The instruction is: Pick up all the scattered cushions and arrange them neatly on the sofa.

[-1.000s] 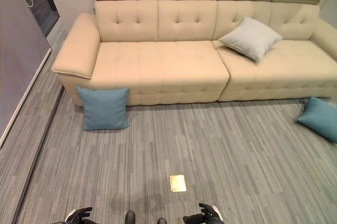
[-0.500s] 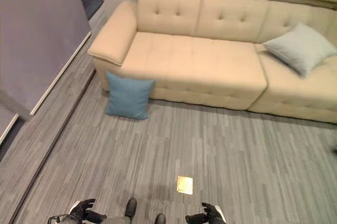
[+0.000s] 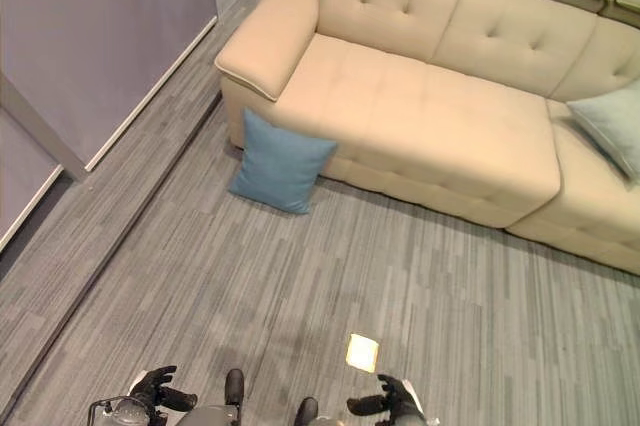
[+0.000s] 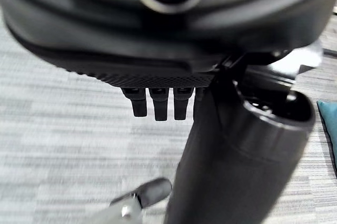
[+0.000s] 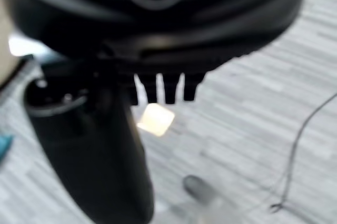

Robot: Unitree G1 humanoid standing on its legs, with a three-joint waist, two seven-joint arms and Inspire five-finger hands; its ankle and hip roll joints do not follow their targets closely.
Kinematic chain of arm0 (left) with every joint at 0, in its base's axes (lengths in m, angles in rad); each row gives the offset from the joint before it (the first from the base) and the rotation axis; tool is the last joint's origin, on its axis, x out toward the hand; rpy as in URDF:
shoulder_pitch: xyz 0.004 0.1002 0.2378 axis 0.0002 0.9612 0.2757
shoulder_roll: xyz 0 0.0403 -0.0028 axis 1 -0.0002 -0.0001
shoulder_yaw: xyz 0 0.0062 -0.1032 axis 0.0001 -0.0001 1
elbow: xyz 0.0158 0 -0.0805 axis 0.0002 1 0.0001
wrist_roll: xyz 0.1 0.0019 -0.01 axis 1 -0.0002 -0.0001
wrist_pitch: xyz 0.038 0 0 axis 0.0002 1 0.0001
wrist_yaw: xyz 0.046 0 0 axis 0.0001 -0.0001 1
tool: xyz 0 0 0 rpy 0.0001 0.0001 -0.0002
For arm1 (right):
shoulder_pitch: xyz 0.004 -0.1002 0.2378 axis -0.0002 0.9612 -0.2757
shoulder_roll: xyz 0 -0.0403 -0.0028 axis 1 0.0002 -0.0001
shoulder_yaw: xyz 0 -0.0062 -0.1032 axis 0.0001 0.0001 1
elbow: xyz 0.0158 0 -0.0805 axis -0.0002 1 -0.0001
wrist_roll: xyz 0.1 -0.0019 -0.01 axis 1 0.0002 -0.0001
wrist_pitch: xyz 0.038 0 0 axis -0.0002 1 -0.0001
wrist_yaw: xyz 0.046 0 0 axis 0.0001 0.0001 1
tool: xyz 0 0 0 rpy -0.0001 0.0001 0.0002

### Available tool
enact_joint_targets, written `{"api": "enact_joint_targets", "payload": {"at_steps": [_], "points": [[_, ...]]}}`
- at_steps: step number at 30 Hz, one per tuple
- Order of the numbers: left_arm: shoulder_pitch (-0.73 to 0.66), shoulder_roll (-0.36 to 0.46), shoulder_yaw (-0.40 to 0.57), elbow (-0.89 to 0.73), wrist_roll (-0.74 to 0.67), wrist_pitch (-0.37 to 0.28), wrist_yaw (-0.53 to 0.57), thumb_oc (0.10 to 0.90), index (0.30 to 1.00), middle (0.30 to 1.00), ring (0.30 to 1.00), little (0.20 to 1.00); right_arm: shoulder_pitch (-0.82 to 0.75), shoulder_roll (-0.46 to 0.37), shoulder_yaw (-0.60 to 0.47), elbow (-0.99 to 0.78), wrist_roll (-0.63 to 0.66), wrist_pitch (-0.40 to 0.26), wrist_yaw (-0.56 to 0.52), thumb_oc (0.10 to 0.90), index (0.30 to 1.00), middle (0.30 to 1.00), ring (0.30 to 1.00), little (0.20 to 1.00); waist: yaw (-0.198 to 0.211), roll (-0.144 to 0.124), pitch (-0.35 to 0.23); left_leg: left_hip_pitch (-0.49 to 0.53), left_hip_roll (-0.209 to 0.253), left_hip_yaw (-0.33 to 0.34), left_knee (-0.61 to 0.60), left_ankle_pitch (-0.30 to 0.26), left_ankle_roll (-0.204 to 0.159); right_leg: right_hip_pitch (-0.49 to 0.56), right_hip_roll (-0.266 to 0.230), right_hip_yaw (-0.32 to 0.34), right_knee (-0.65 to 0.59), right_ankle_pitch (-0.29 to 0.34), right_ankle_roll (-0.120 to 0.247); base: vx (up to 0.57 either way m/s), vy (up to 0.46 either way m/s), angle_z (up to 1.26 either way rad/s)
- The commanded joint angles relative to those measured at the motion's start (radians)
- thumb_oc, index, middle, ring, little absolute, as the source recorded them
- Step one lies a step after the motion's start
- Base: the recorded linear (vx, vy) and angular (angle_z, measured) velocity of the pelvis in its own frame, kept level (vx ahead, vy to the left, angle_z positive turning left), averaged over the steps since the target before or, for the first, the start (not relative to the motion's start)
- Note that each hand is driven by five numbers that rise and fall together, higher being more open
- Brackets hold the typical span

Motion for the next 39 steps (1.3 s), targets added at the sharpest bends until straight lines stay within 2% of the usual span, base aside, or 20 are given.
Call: {"api": "enact_joint_targets", "payload": {"at_steps": [1,2,3,5,10,13,16,17,18,20,23,24,28,29,32,36,37,39], "points": [[-0.004,0.032,0.031,0.012,-0.011,-0.032,0.011,0.8,0.9,0.9,0.9,0.9,0.008,-0.027,0.018,-0.034,0.012,-0.019,-0.022,0.8,0.9,0.9,0.9,0.9,0.002,0.0,-0.013,0.0,-0.023,-0.079,0.094,-0.105,-0.027,-0.022,0.04,0.128,-0.007,0.01,0.052,0.22,0.071,0.31],[-0.002,0.033,0.041,0.008,-0.022,-0.034,0.013,0.8,0.9,0.9,0.9,0.9,0.008,-0.028,0.021,-0.033,0.018,-0.018,-0.021,0.8,0.9,0.9,0.9,0.9,-0.013,0.0,-0.015,0.036,-0.034,-0.109,0.077,-0.107,-0.022,-0.049,0.095,0.178,-0.032,-0.002,0.042,0.15,0.029,0.52],[-0.002,0.033,0.041,0.008,-0.022,-0.034,0.013,0.8,0.9,0.9,0.9,0.9,0.008,-0.028,0.022,-0.033,0.018,-0.018,-0.021,0.8,0.9,0.9,0.9,0.9,-0.013,0.001,-0.013,0.04,-0.034,-0.11,0.076,-0.108,-0.023,-0.045,0.096,0.178,-0.032,-0.004,0.042,0.29,0.022,0.47],[-0.001,0.033,0.051,0.013,-0.033,-0.034,0.013,0.8,0.9,0.9,0.9,0.9,0.012,-0.031,0.025,-0.023,0.02,-0.015,-0.018,0.8,0.9,0.9,0.9,0.9,-0.024,-0.007,-0.013,0.08,-0.054,-0.151,0.052,-0.117,-0.02,-0.077,0.134,0.198,-0.113,0.016,0.033,0.23,-0.015,0.32],[-0.001,0.03,0.054,0.018,-0.042,-0.036,0.009,0.8,0.9,0.9,0.9,0.9,0.018,-0.036,0.028,-0.02,0.011,-0.011,-0.013,0.8,0.9,0.9,0.9,0.9,-0.039,-0.013,-0.005,0.12,-0.073,-0.197,0.048,-0.135,-0.024,-0.115,0.149,0.181,-0.161,0.049,0.037,0.14,-0.026,0.43],[0.004,0.02,0.048,0.02,-0.032,-0.04,0.0,0.8,0.9,0.9,0.9,0.9,0.045,-0.04,0.013,0.0,0.014,-0.017,-0.012,0.8,0.9,0.9,0.9,0.9,-0.046,-0.022,-0.02,0.136,-0.075,-0.213,0.085,-0.163,-0.054,-0.062,0.149,0.168,-0.212,0.032,0.015,0.19,-0.115,0.56],[0.004,0.012,0.034,0.014,-0.03,-0.041,-0.012,0.8,0.9,0.9,0.9,0.9,0.055,-0.038,0.01,0.004,0.027,-0.021,-0.003,0.8,0.9,0.9,0.9,0.9,-0.054,-0.028,-0.027,0.109,-0.057,-0.181,0.169,-0.166,-0.091,-0.008,0.147,0.153,-0.261,0.026,0.002,0.15,-0.142,0.87],[-0.008,0.011,0.022,0.007,-0.03,-0.041,-0.013,0.8,0.9,0.9,0.9,0.9,0.047,-0.043,0.012,0.006,0.034,-0.021,-0.002,0.8,0.9,0.9,0.9,0.9,-0.053,-0.04,-0.004,0.028,-0.05,-0.129,0.301,-0.138,-0.12,0.021,0.133,0.154,-0.283,0.03,-0.005,0.06,-0.102,0.61],[-0.014,0.01,0.019,0.002,-0.036,-0.041,-0.012,0.8,0.9,0.9,0.9,0.9,0.042,-0.044,0.015,0.005,0.037,-0.021,-0.003,0.8,0.9,0.9,0.9,0.9,-0.051,-0.046,0.005,-0.016,-0.039,-0.092,0.366,-0.129,-0.125,0.029,0.128,0.151,-0.29,0.03,-0.011,0.04,-0.073,0.38],[-0.016,0.009,0.018,-0.002,-0.039,-0.04,-0.012,0.8,0.9,0.9,0.9,0.9,0.04,-0.044,0.014,0.015,0.044,-0.017,-0.004,0.8,0.9,0.9,0.9,0.9,-0.046,-0.051,0.008,-0.057,-0.016,-0.037,0.413,-0.133,-0.118,0.049,0.124,0.146,-0.309,0.024,-0.019,0.07,-0.05,0.05],[-0.014,0.01,0.016,0.0,-0.037,-0.038,-0.01,0.8,0.9,0.9,0.9,0.9,0.045,-0.043,0.012,0.023,0.05,-0.015,-0.007,0.8,0.9,0.9,0.9,0.9,-0.041,-0.061,0.002,-0.099,0.005,0.006,0.39,-0.158,-0.103,0.072,0.116,0.141,-0.332,0.014,-0.016,0.13,-0.012,-0.05],[-0.011,0.013,0.015,0.001,-0.032,-0.035,-0.01,0.8,0.9,0.9,0.9,0.9,0.048,-0.042,0.011,0.028,0.051,-0.015,-0.006,0.8,0.9,0.9,0.9,0.9,-0.037,-0.064,-0.006,-0.116,0.004,0.009,0.33,-0.166,-0.094,0.085,0.116,0.145,-0.341,0.005,-0.011,0.28,0.027,-0.03],[-0.003,0.017,0.011,0.004,-0.026,-0.035,-0.008,0.8,0.9,0.9,0.9,0.9,0.05,-0.04,0.014,0.034,0.041,-0.011,-0.015,0.8,0.9,0.9,0.9,0.9,-0.015,-0.054,-0.011,-0.186,0.017,0.005,0.202,-0.052,-0.104,0.138,0.14,0.173,-0.353,-0.029,-0.009,0.25,0.08,0.05],[0.001,0.016,0.016,0.008,-0.028,-0.033,-0.012,0.8,0.9,0.9,0.9,0.9,0.054,-0.038,0.01,0.033,0.042,-0.01,-0.013,0.8,0.9,0.9,0.9,0.9,-0.015,-0.047,-0.018,-0.161,0.019,0.004,0.158,-0.052,-0.101,0.145,0.146,0.183,-0.347,-0.037,-0.008,0.23,0.134,-0.14],[0.01,0.017,0.024,0.013,-0.025,-0.029,-0.011,0.8,0.9,0.9,0.9,0.9,0.061,-0.032,0.008,0.031,0.036,-0.01,-0.012,0.8,0.9,0.9,0.9,0.9,-0.018,-0.047,-0.032,-0.134,0.009,0.004,0.147,-0.048,-0.095,0.148,0.139,0.191,-0.323,-0.042,0.002,0.16,0.107,-0.52],[0.017,0.022,0.033,0.013,-0.025,-0.029,-0.012,0.8,0.9,0.9,0.9,0.9,0.055,-0.024,0.009,0.025,0.027,-0.009,-0.01,0.8,0.9,0.9,0.9,0.9,-0.012,-0.044,-0.048,-0.089,-0.004,0.015,0.123,-0.065,-0.075,0.137,0.118,0.202,-0.249,-0.043,0.028,0.19,0.169,-0.47],[0.015,0.029,0.037,0.008,-0.026,-0.027,-0.011,0.8,0.9,0.9,0.9,0.9,0.047,-0.021,0.012,0.012,0.02,-0.008,-0.008,0.8,0.9,0.9,0.9,0.9,-0.014,-0.036,-0.048,-0.056,-0.006,0.026,0.109,-0.076,-0.059,0.103,0.102,0.199,-0.158,-0.026,0.052,0.14,0.163,-0.37],[0.015,0.037,0.041,0.004,-0.026,-0.025,-0.008,0.8,0.9,0.9,0.9,0.9,0.038,-0.023,0.013,-0.003,0.016,-0.007,-0.008,0.8,0.9,0.9,0.9,0.9,-0.017,-0.027,-0.039,-0.029,-0.005,0.033,0.103,-0.088,-0.043,0.056,0.087,0.194,-0.051,0.0,0.071,0.17,0.195,-0.45]]}}
